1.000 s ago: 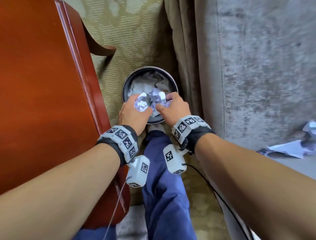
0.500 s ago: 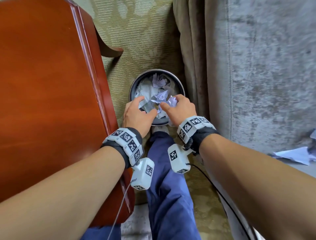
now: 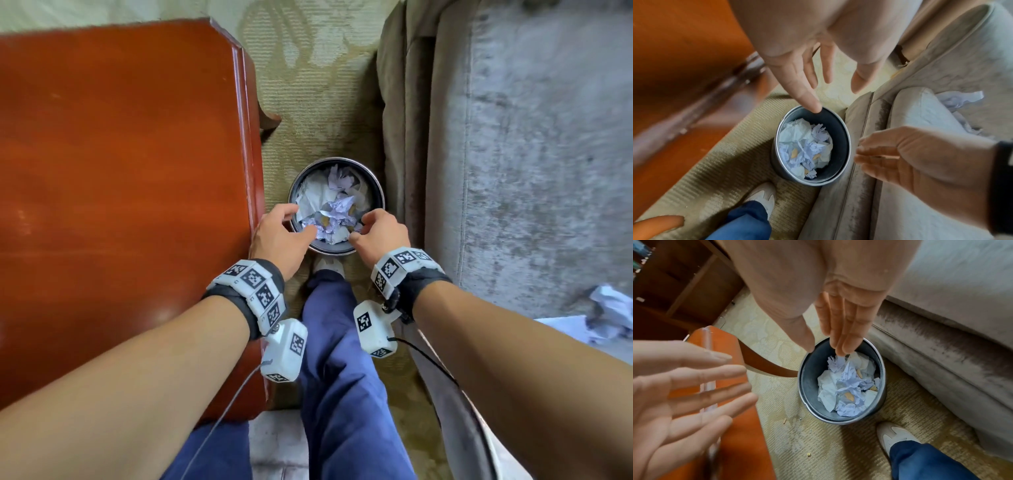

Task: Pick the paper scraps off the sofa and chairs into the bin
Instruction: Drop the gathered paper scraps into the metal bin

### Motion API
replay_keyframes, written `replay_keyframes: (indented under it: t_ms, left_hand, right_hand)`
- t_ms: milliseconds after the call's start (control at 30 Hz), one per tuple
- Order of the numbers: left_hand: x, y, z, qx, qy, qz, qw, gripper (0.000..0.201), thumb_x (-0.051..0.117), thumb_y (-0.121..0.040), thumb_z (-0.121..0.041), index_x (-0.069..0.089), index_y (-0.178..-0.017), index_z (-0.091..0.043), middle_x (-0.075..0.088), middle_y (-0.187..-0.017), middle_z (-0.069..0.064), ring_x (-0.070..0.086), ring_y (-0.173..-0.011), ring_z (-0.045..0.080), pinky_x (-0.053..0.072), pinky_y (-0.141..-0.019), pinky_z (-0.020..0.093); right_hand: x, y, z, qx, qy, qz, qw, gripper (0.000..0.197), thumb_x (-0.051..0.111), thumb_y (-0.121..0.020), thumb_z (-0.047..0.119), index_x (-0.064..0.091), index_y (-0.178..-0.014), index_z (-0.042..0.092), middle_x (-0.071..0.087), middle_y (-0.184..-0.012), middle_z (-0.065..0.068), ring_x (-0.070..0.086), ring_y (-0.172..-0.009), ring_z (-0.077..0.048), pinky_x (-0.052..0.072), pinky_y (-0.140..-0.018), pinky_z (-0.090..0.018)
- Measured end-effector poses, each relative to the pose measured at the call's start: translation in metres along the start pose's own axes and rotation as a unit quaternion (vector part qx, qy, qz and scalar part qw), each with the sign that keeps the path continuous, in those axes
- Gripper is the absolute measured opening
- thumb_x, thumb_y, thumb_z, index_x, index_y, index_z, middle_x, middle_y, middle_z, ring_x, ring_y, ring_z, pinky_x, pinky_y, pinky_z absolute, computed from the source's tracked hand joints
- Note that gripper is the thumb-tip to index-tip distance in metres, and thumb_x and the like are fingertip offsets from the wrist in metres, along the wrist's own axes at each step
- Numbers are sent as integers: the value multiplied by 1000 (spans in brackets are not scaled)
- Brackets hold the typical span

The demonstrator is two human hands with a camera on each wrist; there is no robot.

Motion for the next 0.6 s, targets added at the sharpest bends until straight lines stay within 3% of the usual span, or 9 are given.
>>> replay_keyframes:
  t_ms: [233, 333, 400, 500, 600]
  left_hand:
    - [-98, 68, -21, 23, 41, -22, 999, 35, 66, -72, -39, 67, -105, -29, 70, -89, -13, 69, -84, 21, 59, -81, 46]
    - [-146, 103, -12, 31, 38, -26, 998, 22, 66, -80, -31, 67, -102, -29, 67, -84, -14, 68, -84, 22, 58, -84, 46]
    - [-181, 129, 0, 42, 29, -31, 998, 21, 65, -80, -34, 66, -101, -31, 66, -86, -15, 68, -87, 22, 58, -86, 42]
    - [-240, 168, 27, 57, -15, -54, 997, 20, 64, -86, -30, 66, -106, -29, 63, -85, -18, 64, -93, 20, 52, -88, 30]
    - [-309, 215, 64, 62, -50, -82, 993, 23, 57, -87, -28, 66, -109, -30, 56, -77, -24, 55, -93, 18, 44, -84, 26]
  right_hand:
    - [-29, 88, 73, -69, 91, -13, 993, 33, 64, -84, 32, 62, -114, 21, 67, -112, -6, 60, -106, -27, 46, -81, -26]
    - [-28, 135, 114, -99, 139, -21, 985, 34, 62, -84, 29, 63, -117, 21, 67, -114, -8, 59, -110, -29, 48, -90, -30]
    - [-19, 170, 147, -132, 182, -25, 974, 29, 59, -85, 25, 66, -112, 16, 68, -110, -10, 60, -107, -32, 50, -90, -33]
    - [5, 229, 197, -183, 252, -32, 950, 26, 58, -82, 26, 68, -105, 19, 69, -103, -10, 64, -96, -31, 49, -76, -29]
    - [39, 295, 244, -222, 285, -24, 932, 32, 63, -79, 28, 65, -111, 23, 66, -108, -12, 64, -98, -32, 54, -83, -35]
Point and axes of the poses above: each hand's wrist, its own y-axis away from the middle knuckle, its own x-axis out of the palm, z = x × y, the point moved 7 cm from there along -y, towards the middle knuckle
